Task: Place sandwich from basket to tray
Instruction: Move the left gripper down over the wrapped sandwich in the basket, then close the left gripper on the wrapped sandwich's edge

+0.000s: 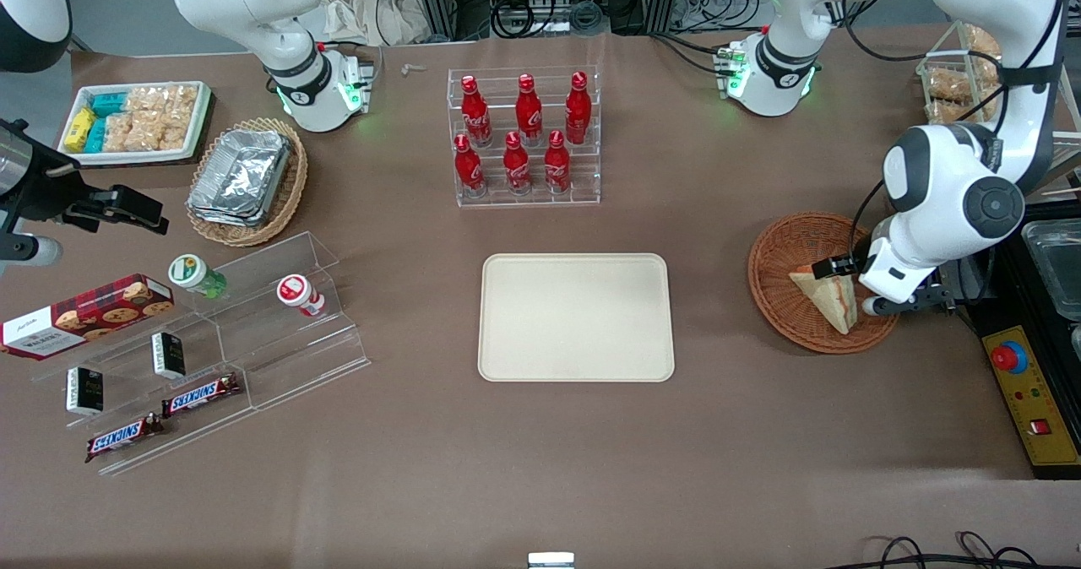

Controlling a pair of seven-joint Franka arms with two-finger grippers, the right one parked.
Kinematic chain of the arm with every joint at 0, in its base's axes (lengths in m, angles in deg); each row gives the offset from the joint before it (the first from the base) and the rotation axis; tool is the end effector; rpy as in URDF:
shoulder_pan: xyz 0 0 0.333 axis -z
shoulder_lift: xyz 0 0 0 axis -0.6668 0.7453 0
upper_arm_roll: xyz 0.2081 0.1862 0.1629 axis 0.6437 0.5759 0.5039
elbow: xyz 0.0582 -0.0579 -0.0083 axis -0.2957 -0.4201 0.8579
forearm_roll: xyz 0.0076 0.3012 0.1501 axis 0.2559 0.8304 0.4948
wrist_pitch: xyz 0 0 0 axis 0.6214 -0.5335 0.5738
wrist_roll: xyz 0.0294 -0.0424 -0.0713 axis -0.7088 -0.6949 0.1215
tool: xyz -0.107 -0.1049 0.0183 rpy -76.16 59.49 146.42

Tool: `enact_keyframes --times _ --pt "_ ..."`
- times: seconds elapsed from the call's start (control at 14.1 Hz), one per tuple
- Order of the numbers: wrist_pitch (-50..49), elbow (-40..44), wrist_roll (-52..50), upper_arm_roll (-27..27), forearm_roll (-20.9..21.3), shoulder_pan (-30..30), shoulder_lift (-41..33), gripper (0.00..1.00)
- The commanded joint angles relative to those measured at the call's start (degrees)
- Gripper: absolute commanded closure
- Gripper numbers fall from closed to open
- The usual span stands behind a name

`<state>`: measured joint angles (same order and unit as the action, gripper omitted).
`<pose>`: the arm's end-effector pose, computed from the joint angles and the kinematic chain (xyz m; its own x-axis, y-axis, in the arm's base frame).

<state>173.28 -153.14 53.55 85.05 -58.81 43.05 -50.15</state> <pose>0.4868 0.0029 0.2989 0.9652 0.2187 -0.1433 0.2179 -0.9757 -0.0219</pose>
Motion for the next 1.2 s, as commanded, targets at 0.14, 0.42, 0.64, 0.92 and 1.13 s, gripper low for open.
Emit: enact_keyframes --times 0.14,0.42,0.64,0.92,1.13 --pt "4.1 -0.8 -8.0 -0.2 -0.2 -0.3 2.5 0.0" --pt "4.1 -1.0 -8.1 -0.2 -0.2 -0.3 3.4 0.14" --pt "4.0 -1.0 -11.7 -0.2 -0.2 -0.2 3.8 0.53" --pt "3.5 -0.3 -11.9 -0.3 0.0 -0.2 3.9 0.76" --pt "-0.8 3.0 -11.3 -0.5 0.2 0.0 2.4 0.76"
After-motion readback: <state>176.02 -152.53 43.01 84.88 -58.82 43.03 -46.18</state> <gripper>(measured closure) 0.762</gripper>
